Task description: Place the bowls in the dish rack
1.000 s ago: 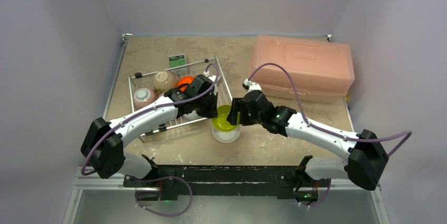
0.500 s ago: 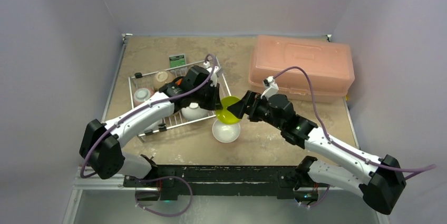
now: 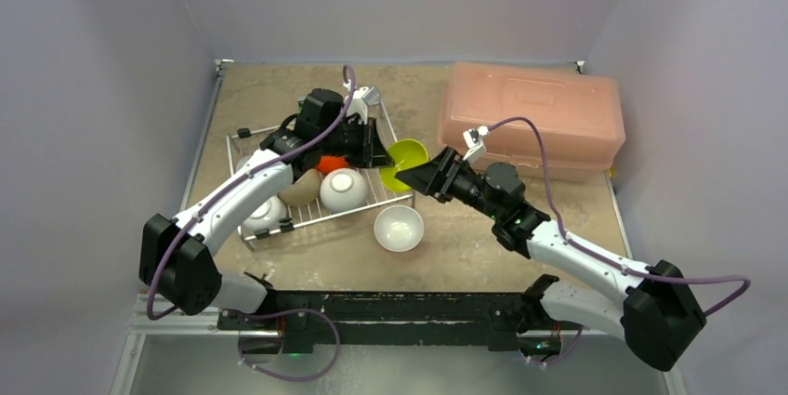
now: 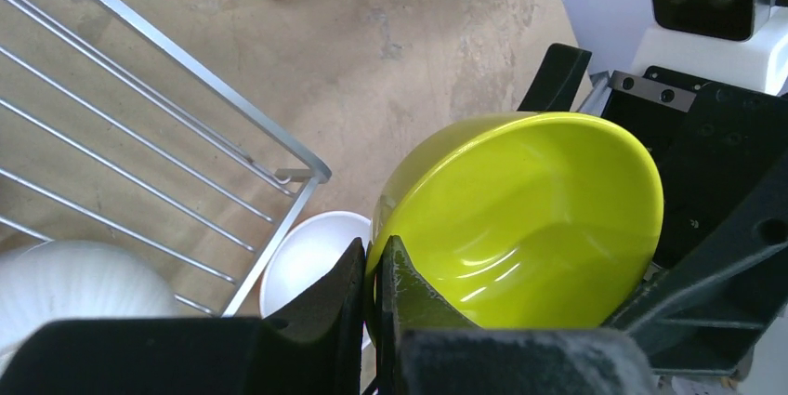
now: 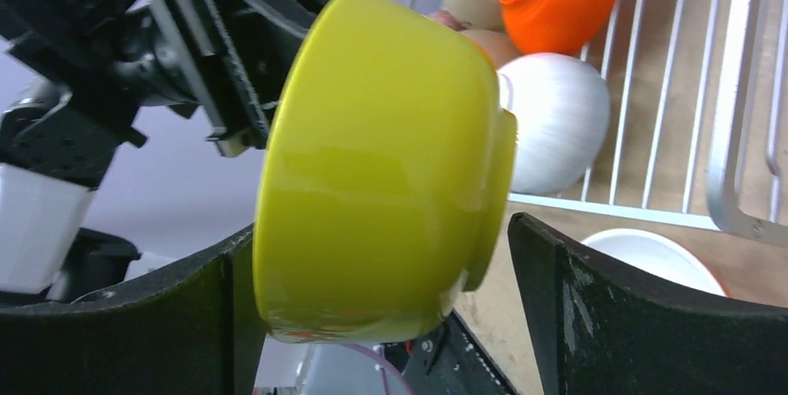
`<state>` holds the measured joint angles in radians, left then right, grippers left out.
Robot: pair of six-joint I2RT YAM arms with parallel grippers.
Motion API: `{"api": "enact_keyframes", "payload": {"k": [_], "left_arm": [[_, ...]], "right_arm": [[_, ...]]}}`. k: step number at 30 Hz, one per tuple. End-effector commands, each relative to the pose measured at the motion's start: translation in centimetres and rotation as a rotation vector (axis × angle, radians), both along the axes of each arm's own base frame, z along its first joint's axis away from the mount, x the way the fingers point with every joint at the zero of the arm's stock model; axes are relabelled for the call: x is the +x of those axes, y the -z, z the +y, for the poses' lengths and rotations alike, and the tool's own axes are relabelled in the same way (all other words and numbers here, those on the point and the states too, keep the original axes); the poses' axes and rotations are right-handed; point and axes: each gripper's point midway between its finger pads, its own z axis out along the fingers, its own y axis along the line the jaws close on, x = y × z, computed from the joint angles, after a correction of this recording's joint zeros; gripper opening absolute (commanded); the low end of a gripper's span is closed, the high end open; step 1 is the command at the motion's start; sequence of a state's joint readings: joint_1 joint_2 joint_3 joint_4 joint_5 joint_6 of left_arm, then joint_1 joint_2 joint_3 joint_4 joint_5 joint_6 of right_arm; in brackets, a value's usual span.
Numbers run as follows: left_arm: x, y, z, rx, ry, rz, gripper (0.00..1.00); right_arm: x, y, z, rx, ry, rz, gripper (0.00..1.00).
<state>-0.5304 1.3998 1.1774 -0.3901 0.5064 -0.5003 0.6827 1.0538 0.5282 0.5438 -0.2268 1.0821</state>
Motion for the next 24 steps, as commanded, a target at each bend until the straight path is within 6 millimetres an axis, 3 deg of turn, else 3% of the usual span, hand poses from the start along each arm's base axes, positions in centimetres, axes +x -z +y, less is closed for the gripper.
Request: {"api": "enact_keyframes", "payload": {"k": [1, 5, 12, 24], "left_arm": [[-0.1, -4.5, -1.0, -0.108, 0.069, -0.101, 0.0], [-0.2, -4.6, -1.0, -0.112, 0.069, -0.097, 0.0], [0.2, -4.1, -0.6, -0.091, 0.034, -0.096, 0.0], [0.8, -3.3, -0.1, -0.085, -0.021, -0.1, 0.0]], "right_arm": [[-0.6, -3.8, -0.1, 0.113, -0.03, -0.117, 0.94], [-0.6, -4.7, -0.8, 0.128, 0.0, -0.149, 0.96], [-0.4, -4.3, -1.6, 0.103, 0.046, -0.14, 0.83], [-0.1, -5.3, -1.3, 0.081, 0.037, -0.198, 0.39]]}}
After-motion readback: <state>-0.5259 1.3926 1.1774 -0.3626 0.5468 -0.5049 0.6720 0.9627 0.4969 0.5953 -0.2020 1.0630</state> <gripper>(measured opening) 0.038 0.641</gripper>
